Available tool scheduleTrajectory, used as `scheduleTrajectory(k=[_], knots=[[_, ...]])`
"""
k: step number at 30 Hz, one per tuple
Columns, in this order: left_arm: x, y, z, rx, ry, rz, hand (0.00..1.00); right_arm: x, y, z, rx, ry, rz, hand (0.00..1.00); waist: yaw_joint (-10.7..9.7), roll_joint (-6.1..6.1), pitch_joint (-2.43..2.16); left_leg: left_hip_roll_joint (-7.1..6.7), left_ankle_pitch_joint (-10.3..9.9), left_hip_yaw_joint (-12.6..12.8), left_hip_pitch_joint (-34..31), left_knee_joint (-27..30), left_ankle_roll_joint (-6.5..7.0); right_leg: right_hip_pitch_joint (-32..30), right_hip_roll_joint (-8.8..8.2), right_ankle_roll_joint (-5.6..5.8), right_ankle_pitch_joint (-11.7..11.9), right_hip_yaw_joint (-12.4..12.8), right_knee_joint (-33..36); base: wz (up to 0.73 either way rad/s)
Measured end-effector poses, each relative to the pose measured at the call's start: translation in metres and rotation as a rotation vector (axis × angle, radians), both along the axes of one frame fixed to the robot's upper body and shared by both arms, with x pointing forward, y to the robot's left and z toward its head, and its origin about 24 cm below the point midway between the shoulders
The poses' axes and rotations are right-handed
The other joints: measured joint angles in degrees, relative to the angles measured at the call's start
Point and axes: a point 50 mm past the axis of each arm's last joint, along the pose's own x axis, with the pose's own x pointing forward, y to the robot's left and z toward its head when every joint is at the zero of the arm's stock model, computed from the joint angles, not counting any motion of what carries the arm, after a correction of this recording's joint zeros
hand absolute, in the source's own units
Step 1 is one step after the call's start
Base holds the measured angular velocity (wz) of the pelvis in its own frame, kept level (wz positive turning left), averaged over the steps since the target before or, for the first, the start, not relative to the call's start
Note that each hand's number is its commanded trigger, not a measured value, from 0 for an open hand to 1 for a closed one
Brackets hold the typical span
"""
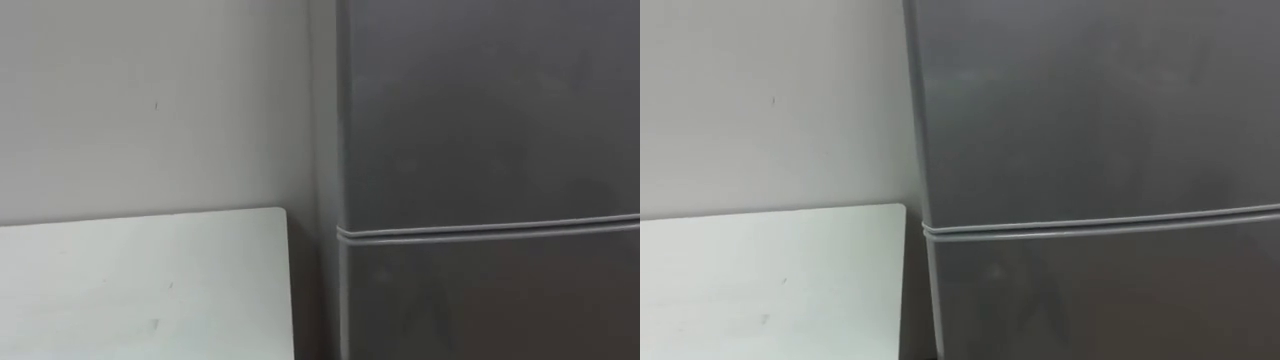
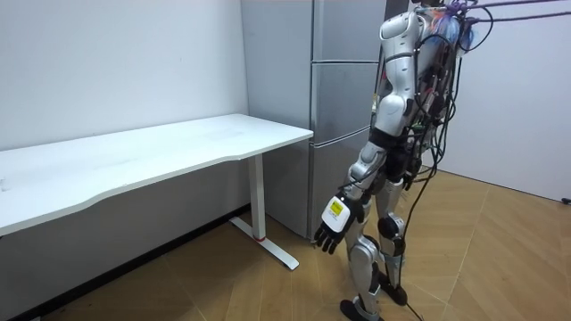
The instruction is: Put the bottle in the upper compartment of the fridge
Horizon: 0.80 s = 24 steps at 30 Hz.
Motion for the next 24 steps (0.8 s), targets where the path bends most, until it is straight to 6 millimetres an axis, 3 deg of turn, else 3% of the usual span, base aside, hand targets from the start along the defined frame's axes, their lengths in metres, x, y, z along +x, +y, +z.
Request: scheduleTrajectory(k=[24], knots=[[0.0067, -0.0073, -0.0062, -0.074, 0.069, -0.033, 0.00, 0.0071, 0.0047, -0.0024, 0.105, -0.013, 0.041, 0.00, 0.0, -0.14, 0.22, 0.13, 0.0, -0.6, -0.1, 0.0, -0.01, 0.2, 0.18, -0.19, -0.4, -0.5, 0.0, 0.01]])
